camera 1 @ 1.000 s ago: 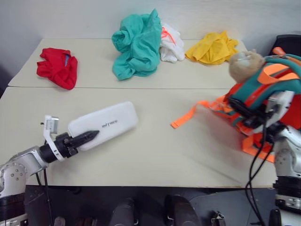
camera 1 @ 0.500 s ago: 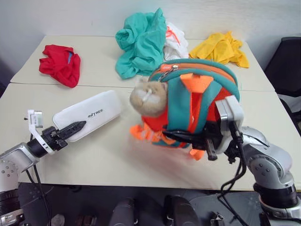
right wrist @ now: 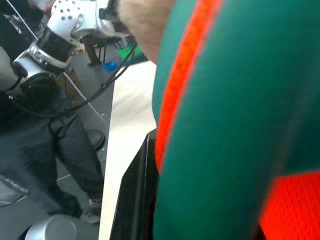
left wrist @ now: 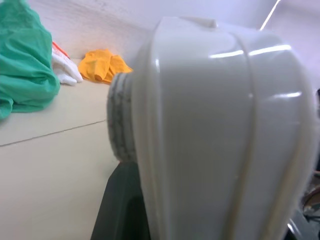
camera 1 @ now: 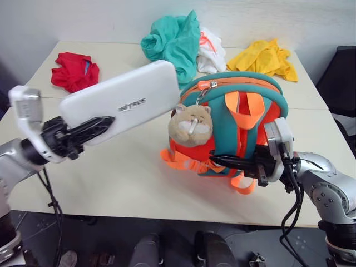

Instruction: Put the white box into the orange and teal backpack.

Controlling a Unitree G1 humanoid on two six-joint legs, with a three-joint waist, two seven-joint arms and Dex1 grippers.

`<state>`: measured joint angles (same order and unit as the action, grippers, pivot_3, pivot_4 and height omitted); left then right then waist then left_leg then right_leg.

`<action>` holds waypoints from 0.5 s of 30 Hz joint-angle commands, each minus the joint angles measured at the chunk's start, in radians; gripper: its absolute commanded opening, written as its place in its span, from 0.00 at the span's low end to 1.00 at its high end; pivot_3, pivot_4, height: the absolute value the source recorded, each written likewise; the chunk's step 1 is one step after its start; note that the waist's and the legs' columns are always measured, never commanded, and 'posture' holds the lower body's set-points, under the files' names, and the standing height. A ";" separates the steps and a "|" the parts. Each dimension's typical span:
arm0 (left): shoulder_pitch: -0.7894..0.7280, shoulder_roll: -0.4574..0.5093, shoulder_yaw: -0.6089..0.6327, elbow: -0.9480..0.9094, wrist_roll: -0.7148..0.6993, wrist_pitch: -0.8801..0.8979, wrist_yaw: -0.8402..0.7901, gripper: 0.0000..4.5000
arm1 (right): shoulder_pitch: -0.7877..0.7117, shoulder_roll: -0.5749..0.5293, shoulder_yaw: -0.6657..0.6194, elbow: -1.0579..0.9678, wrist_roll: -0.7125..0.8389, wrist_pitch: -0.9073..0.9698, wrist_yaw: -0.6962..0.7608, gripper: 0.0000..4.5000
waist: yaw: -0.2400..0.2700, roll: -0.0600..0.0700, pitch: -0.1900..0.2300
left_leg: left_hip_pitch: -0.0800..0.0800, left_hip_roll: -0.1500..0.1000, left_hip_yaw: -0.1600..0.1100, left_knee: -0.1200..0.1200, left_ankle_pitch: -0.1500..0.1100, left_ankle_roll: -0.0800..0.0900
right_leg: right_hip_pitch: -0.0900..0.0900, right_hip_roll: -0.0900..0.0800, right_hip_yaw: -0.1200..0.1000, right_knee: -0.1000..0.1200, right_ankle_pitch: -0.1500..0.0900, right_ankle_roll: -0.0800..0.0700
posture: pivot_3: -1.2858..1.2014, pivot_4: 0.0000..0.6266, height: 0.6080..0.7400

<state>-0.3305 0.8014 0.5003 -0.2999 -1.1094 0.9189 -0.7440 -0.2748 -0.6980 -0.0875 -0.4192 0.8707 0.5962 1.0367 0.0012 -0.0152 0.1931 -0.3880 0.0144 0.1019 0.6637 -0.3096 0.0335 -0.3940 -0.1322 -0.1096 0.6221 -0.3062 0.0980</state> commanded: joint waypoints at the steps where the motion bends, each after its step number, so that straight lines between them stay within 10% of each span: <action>1: -0.065 0.020 -0.091 0.042 0.110 -0.106 -0.082 0.28 | 0.007 -0.009 -0.029 -0.012 0.001 -0.019 0.018 0.01 | 0.000 0.000 0.000 | 0.000 0.000 0.000 0.000 0.000 0.000 | 0.000 0.001 0.000 0.000 0.000 0.000 | 0.52 0.24 1.00; 15: -0.192 0.084 -0.392 0.169 0.402 -0.337 -0.431 0.28 | 0.039 0.007 -0.051 -0.022 -0.027 -0.029 -0.029 0.01 | 0.012 0.000 0.000 | -0.001 0.000 0.001 0.001 0.000 0.001 | 0.000 0.001 -0.001 -0.001 0.000 0.000 | 0.52 0.24 1.00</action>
<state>-0.4832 0.8897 0.1632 -0.1347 -0.7639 0.6137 -1.1502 -0.2294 -0.6958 -0.1101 -0.4196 0.8327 0.5871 1.0132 0.0136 -0.0154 0.1931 -0.3891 0.0146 0.1030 0.6651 -0.3092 0.0345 -0.3942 -0.1307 -0.1099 0.6213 -0.3061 0.0983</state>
